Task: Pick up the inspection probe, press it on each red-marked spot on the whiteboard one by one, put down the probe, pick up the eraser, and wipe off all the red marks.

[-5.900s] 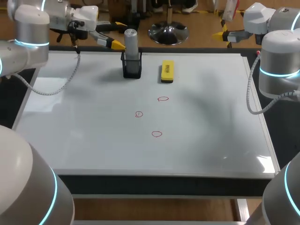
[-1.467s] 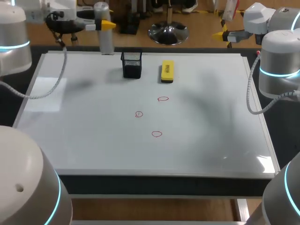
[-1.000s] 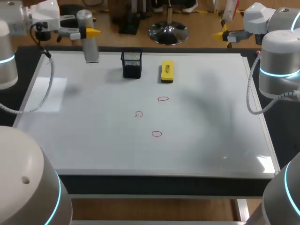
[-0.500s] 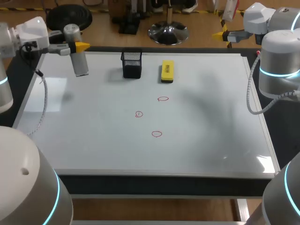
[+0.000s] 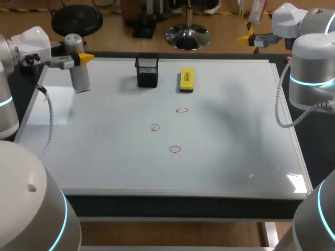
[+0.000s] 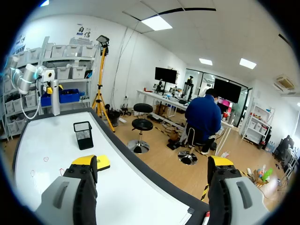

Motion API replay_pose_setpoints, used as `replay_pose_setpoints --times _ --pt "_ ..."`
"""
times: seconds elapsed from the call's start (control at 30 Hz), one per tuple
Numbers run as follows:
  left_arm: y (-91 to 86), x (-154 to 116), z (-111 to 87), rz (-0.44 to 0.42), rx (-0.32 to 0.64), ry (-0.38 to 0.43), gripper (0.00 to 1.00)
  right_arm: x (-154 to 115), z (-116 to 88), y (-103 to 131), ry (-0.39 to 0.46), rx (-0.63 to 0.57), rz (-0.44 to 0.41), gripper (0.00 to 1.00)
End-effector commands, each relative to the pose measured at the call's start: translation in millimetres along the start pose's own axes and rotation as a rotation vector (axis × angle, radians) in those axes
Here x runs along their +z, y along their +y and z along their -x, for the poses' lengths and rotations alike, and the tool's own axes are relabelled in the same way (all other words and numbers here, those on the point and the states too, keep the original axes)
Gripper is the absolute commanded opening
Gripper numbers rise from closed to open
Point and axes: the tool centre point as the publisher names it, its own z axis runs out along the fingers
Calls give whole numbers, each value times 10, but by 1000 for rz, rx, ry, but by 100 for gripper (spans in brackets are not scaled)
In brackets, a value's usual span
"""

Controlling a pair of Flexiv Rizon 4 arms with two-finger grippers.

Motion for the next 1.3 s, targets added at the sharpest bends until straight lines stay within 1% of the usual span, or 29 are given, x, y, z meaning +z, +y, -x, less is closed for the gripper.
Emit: replay_pose_setpoints --times 0.03,0.8,0.87,0.97,1.17,1.2,1.23,1.3 --pt "-17 -37 -52 2 7 -33 0 1 4 -4 1 0 1 100" --pt "-17 -37 -52 2 7 -33 0 1 4 -4 1 0 1 100" --pt "-17 -37 -52 2 7 -33 0 54 -76 -5 85 -61 -43 100" --pt "-17 -37 -52 2 7 -33 0 110 -133 -20 124 -101 -86 100" --pt "-17 -37 -52 2 7 -33 0 297 -310 -24 284 -282 -236 100" --pt "-17 -37 -52 2 7 -33 0 353 -359 -24 331 -342 -275 100" --pt "-17 -37 -52 2 7 -33 0 390 -391 -22 359 -378 -302 100" --pt "-17 -37 -52 2 7 -33 0 473 -457 -23 424 -508 -402 100"
